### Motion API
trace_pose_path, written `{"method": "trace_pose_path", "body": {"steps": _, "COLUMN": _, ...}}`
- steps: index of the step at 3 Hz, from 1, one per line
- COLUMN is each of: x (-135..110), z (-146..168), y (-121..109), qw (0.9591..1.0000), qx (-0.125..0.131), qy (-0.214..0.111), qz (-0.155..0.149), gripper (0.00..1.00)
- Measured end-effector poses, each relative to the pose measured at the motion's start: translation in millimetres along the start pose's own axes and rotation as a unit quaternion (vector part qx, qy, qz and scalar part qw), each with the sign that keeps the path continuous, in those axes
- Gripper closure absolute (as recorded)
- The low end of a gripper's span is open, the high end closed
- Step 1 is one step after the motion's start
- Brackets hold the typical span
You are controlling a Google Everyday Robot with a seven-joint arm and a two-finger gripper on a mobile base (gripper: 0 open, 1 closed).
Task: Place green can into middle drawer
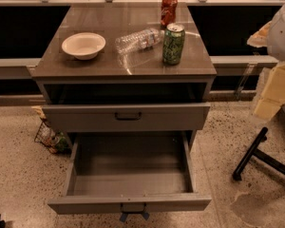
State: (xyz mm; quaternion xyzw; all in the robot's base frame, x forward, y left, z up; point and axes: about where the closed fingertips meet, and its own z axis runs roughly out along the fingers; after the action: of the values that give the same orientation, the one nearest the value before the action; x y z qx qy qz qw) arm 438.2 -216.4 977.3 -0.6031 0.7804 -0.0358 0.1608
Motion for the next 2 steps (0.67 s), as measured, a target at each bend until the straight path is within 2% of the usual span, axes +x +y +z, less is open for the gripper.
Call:
{"method": "trace_pose_path", "body": {"steps": 1, "x": 0.0, "z": 0.0, "y": 0.0, "qw": 1.0000, "qx": 0.000, "qy": 0.000, "qz": 0.000, "gripper": 0.00}}
{"method": "trace_pose_path", "body": {"steps": 2, "x": 0.3, "z": 5.8, "y": -11.5, "qw": 0.9990, "qx": 0.020, "qy": -0.023, "qz": 0.033, "gripper": 0.00}}
